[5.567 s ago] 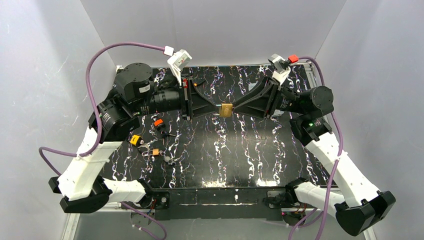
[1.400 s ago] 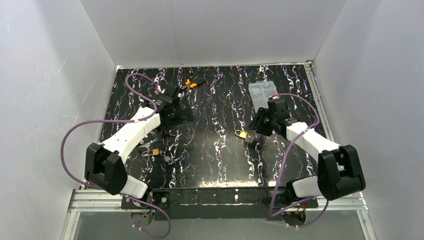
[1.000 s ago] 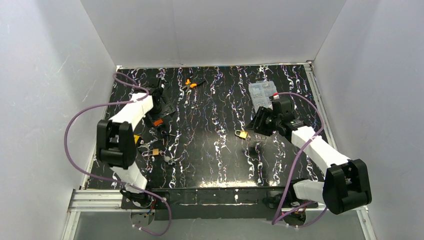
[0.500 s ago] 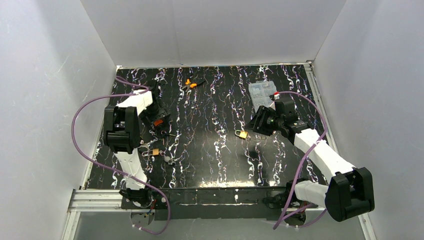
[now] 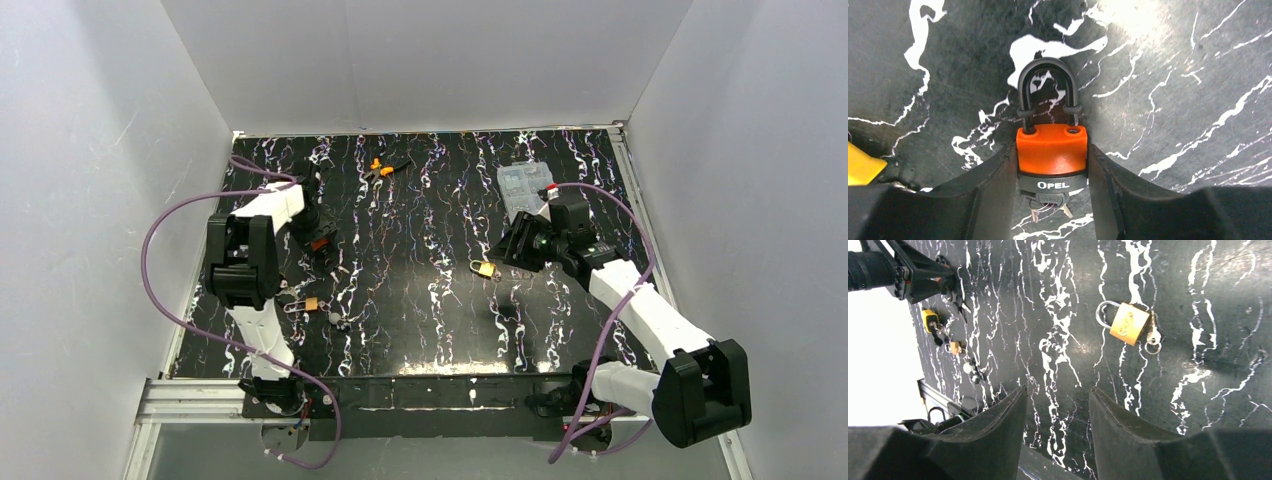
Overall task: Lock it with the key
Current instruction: Pick up the lock from the center of the board, then lock the lock.
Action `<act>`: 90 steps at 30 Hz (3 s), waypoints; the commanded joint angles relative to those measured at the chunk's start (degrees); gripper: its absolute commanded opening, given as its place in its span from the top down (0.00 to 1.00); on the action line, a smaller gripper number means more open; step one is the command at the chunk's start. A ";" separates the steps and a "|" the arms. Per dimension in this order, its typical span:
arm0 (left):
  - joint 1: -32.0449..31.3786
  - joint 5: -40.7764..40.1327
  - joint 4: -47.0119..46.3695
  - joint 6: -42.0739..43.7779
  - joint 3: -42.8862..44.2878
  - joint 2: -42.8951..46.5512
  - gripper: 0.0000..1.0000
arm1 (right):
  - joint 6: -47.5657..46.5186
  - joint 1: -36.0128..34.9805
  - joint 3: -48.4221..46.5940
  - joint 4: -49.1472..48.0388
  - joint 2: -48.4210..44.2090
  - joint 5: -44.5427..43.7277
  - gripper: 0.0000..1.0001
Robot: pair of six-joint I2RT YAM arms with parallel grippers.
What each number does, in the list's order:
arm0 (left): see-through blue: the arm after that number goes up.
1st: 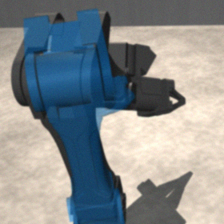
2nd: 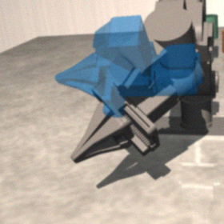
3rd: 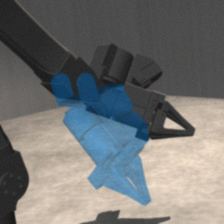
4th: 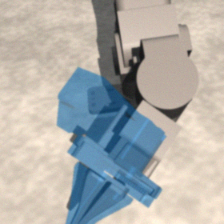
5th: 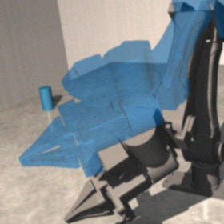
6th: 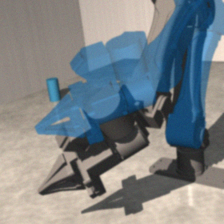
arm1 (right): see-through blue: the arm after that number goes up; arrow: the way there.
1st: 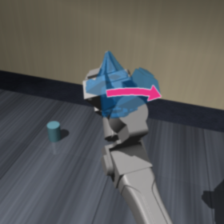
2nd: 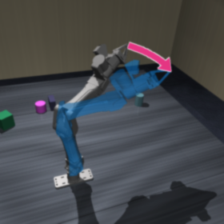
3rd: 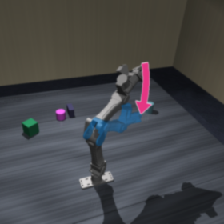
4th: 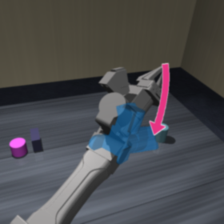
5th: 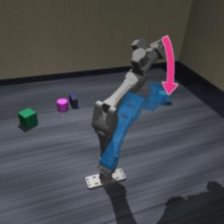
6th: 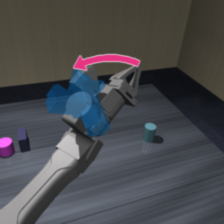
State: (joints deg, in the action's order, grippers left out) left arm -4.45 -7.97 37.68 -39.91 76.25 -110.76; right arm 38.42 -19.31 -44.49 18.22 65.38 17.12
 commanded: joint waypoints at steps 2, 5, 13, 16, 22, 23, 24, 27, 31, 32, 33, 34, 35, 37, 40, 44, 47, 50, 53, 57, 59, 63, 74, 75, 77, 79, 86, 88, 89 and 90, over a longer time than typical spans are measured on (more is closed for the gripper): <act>-0.40 4.76 1.15 -2.21 -4.06 10.76 1.00 | 1.74 -3.08 -3.19 -4.10 -2.45 0.90 0.43; -2.22 7.39 1.23 -4.54 -5.40 18.23 1.00 | 2.08 -6.00 -4.59 -5.48 -3.58 -1.27 0.41; -15.86 5.54 1.71 -19.42 -5.80 36.41 1.00 | 2.22 -12.38 -5.96 -13.74 -6.54 -7.95 0.35; -21.39 3.55 1.07 -27.59 -5.85 40.37 1.00 | 1.53 -14.63 -6.47 -17.66 -8.24 -10.76 0.34; -29.53 2.49 -2.98 -41.50 -4.18 43.00 1.00 | -0.69 -18.90 -7.32 -24.61 -10.16 -15.48 0.33; -30.66 2.14 -3.61 -43.27 -3.46 42.83 1.00 | -1.02 -19.73 -7.51 -25.40 -10.03 -15.91 0.33; -31.88 1.69 -4.14 -44.75 -2.75 42.56 1.00 | -1.41 -20.45 -7.75 -25.90 -9.79 -16.37 0.33; -35.01 -0.05 -5.00 -48.20 -0.46 41.50 1.00 | -2.93 -22.64 -8.74 -26.90 -9.05 -19.12 0.33; -37.35 -1.15 -6.92 -51.62 0.88 40.43 1.00 | -4.80 -24.83 -9.71 -28.31 -8.01 -21.31 0.32; -37.79 -1.37 -7.45 -52.11 1.02 40.27 1.00 | -5.08 -25.15 -9.99 -28.47 -7.64 -21.38 0.32; -38.22 -1.76 -7.82 -52.31 1.34 40.14 1.00 | -5.33 -25.49 -10.33 -28.59 -7.23 -21.41 0.32; -38.63 -2.28 -8.03 -52.45 1.66 39.94 1.00 | -5.52 -25.87 -10.67 -28.69 -6.86 -21.45 0.32; -38.98 -2.66 -8.34 -52.55 1.88 39.82 1.00 | -5.69 -26.23 -10.93 -28.79 -6.49 -21.53 0.32; -39.51 -2.86 -9.01 -52.71 2.52 39.46 1.00 | -5.94 -26.96 -11.36 -29.10 -5.81 -21.85 0.32; -40.24 -2.91 -9.54 -52.71 3.56 38.82 1.00 | -6.16 -27.72 -11.89 -29.90 -5.08 -22.17 0.32; -41.07 -2.72 -10.75 -53.06 3.79 38.33 1.00 | -6.24 -28.47 -12.75 -30.15 -4.00 -22.24 0.32; -41.78 -2.98 -11.42 -53.17 3.93 38.23 1.00 | -6.28 -29.01 -13.06 -30.46 -3.46 -22.43 0.32; -42.20 -2.84 -12.30 -53.26 4.10 38.24 1.00 | -6.23 -29.29 -13.02 -30.52 -3.06 -23.30 0.34; -42.83 -3.03 -12.68 -53.40 4.54 38.34 1.00 | -5.80 -29.30 -12.63 -31.17 -2.94 -24.32 0.40; -43.50 -3.27 -13.20 -53.51 4.81 38.65 1.00 | -4.83 -29.37 -11.95 -32.09 -2.97 -26.16 0.49; -43.64 -3.05 -13.31 -53.43 4.82 38.82 1.00 | -4.36 -29.38 -11.80 -32.68 -3.02 -26.97 0.54; -43.94 -2.39 -13.79 -52.97 4.29 39.68 1.00 | -3.51 -29.39 -12.74 -32.61 -2.55 -27.61 0.80; -43.72 0.95 -14.52 -40.69 1.36 46.69 0.06 | -1.80 -28.96 -12.25 -29.46 -6.78 -27.57 0.99; -43.62 1.09 -13.68 -38.63 1.18 47.41 0.04 | -1.54 -28.63 -12.05 -29.13 -7.36 -26.91 0.99; -43.32 1.72 -11.33 -34.12 1.77 48.46 0.04 | -0.21 -27.49 -11.46 -28.41 -8.68 -24.90 0.99; -43.23 1.57 -7.94 -27.33 3.33 49.07 0.04 | 1.51 -25.46 -11.34 -27.24 -9.90 -20.62 0.99; -42.55 7.25 -0.95 0.55 10.51 49.30 0.12 | 8.18 -16.09 -14.29 -23.77 -11.10 5.29 0.99; -42.26 10.72 0.53 4.70 12.24 49.15 0.18 | 10.29 -14.17 -14.87 -25.15 -10.90 13.28 0.99; -42.11 12.53 0.78 6.01 12.89 49.20 0.19 | 11.08 -13.63 -15.18 -26.23 -10.89 16.66 0.99; -42.08 14.55 0.85 7.62 13.32 49.16 0.20 | 11.56 -13.21 -15.87 -26.70 -10.89 20.54 0.99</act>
State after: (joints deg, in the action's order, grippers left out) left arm -47.10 -1.27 34.91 -46.54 85.69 -62.21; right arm 44.99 -34.41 -55.48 -2.87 55.25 17.47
